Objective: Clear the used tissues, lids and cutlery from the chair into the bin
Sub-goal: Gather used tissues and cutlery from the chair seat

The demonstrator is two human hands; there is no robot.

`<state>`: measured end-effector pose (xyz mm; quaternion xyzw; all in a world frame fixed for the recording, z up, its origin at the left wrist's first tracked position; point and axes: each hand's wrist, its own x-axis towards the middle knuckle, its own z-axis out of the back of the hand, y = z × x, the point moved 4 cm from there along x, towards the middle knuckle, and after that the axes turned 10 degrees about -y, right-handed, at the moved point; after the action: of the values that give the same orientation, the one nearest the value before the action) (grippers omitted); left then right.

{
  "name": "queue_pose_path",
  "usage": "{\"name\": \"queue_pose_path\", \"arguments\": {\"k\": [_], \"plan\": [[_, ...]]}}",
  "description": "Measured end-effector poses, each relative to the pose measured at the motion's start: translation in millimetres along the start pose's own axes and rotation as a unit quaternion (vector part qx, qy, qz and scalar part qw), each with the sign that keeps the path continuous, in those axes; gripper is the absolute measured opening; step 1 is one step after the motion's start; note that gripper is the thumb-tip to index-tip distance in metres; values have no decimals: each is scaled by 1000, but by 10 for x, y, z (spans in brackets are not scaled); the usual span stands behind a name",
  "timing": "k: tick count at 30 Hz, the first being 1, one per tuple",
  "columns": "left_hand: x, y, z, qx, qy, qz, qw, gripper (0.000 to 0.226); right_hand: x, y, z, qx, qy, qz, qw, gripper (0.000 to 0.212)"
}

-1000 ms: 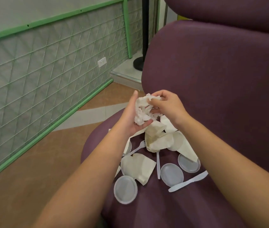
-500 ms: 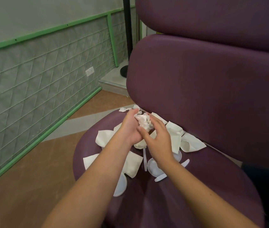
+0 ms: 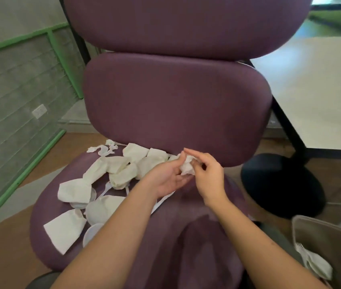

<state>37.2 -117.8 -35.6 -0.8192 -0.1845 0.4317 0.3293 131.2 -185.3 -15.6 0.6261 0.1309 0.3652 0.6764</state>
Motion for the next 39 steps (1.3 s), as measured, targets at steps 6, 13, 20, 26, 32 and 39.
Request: {"name": "queue_pose_path", "arguments": {"k": [6,13,20,26,32,39], "plan": [[129,394,-876,38,29,-6,999,27,-99,-244,972,-49,-103,-28,993,41],[301,1197,-1821,107,55,20,993,26,-393,-626,2024,-164,-94,-35,981,53],[279,1915,-2473,221,14,16,975,29,-508,-1024,3007,-266,-160,-78,947,37],[473,2319,-2692,346,34,40,937,31,-658,-1429,3433,-288,-160,-159,930,27],[635,2413,-2685,432,20,-29,901,32,-883,-1998,3364,-422,75,-336,839,54],[641,2090,-2455,390,-33,-87,916,27,-558,-1770,3139,-375,23,-262,889,43]]}}
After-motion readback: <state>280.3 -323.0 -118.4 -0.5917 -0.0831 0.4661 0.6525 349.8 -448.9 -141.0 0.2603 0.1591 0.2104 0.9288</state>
